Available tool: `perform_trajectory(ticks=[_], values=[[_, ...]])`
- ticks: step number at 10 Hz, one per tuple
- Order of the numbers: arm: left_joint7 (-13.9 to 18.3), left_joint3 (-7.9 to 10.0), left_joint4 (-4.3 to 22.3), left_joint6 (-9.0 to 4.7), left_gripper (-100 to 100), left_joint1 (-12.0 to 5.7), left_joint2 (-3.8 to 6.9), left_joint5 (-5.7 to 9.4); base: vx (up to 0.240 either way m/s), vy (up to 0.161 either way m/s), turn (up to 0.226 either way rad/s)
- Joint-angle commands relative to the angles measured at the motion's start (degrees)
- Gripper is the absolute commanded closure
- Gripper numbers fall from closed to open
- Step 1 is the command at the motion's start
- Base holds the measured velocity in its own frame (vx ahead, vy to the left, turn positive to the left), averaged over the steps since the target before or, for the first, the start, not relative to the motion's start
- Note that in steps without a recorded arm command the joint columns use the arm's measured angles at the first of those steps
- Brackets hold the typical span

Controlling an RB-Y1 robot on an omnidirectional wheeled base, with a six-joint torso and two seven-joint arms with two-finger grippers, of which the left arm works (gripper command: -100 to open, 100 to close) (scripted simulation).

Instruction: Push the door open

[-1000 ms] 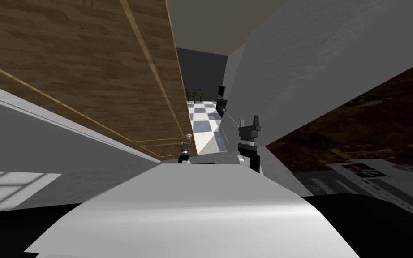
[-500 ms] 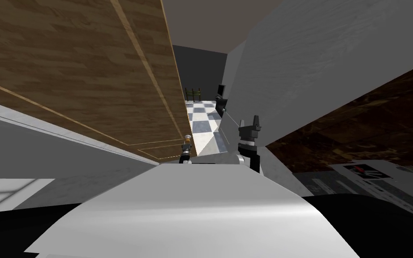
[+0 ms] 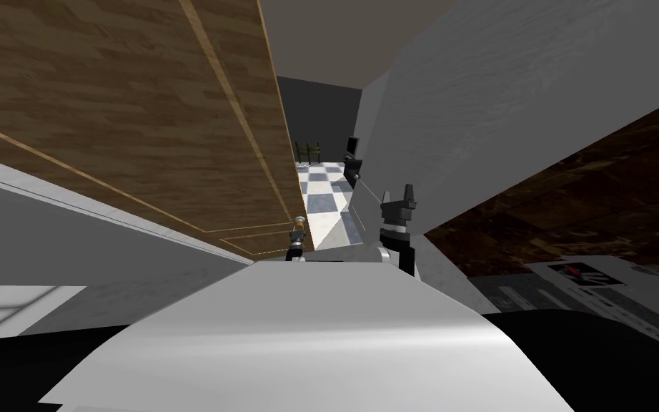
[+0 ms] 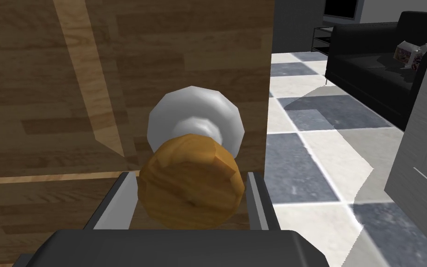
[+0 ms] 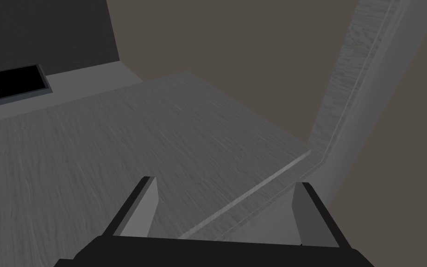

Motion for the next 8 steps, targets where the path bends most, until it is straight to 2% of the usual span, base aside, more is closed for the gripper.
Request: perform_trajectory(ticks=[1,6,7,8], values=[[-0.19,0.83,-0.01,-0.30,100,-0.37,0.69,0.37,0.180,-0.030,0.024],[-0.90,3.45,0.21,-0.60,100,-0.76,2.36,1.77,0.201,-0.028,0.039],[-0.90,3.45,0.21,-0.60,100,-0.76,2.36,1.77,0.129,-0.022,0.028],[-1.18,4.46,0.29,-0.71,100,-0.92,2.75,2.32,0.151,-0.028,0.072]])
